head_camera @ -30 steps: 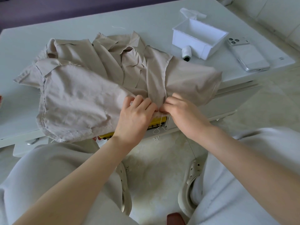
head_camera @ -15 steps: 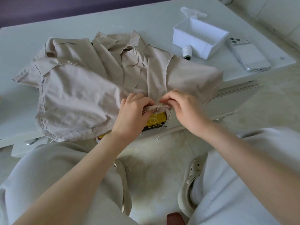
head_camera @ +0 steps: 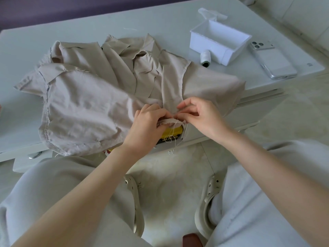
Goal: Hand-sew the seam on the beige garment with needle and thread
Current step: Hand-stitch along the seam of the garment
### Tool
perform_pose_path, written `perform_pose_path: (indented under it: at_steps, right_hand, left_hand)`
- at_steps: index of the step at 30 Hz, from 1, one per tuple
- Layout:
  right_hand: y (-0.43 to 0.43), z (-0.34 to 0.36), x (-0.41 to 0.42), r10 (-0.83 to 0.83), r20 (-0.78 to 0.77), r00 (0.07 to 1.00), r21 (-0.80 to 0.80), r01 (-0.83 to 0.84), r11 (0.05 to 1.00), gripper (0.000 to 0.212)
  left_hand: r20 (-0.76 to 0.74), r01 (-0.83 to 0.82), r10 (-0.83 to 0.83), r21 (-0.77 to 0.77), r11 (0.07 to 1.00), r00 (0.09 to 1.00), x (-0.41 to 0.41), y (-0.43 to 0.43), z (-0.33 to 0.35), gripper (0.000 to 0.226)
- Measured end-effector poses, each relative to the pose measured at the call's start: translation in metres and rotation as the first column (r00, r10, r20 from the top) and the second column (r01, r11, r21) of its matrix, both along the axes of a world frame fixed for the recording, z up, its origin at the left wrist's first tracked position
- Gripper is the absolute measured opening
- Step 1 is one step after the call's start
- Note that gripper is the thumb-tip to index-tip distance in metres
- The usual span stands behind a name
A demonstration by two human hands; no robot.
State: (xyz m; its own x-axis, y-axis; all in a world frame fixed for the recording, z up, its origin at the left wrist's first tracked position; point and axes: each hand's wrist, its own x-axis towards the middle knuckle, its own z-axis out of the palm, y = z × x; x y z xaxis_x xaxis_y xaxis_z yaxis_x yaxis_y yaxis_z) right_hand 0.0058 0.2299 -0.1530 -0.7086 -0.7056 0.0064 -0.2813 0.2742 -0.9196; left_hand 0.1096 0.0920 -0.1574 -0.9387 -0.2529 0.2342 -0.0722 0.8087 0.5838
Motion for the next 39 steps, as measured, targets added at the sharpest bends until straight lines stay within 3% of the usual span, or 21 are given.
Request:
perform_pose_path:
  at_steps: [6,25,31,39]
  right_hand:
    - [-0.001,0.001,-0.005,-0.088,0.025,0.996,-0.034,0.089,0.995,0.018]
    - [0.003,0.008,-0.013,-0.314,0.044,0.948,-0.200,0.316,0.927,0.022]
    - [0.002,0.010,-0.007,-0.213,0.042,0.976,-0.207,0.217,0.954,0.024]
    - [0.001,0.010,-0.006,-0.177,-0.005,0.984,-0.194,0.173,0.966,0.027]
  left_hand:
    - [-0.002,0.005,-0.005,0.040,0.999,1.000,-0.001,0.001,0.002,0.013]
    - [0.037,0.027,-0.030,0.083,0.996,0.999,0.005,-0.005,0.003,0.008]
    - [0.002,0.010,-0.010,0.129,0.992,1.000,0.008,-0.002,0.009,0.010]
    - [-0.053,0.055,-0.052,0.059,0.997,0.997,0.007,-0.007,0.002,0.002]
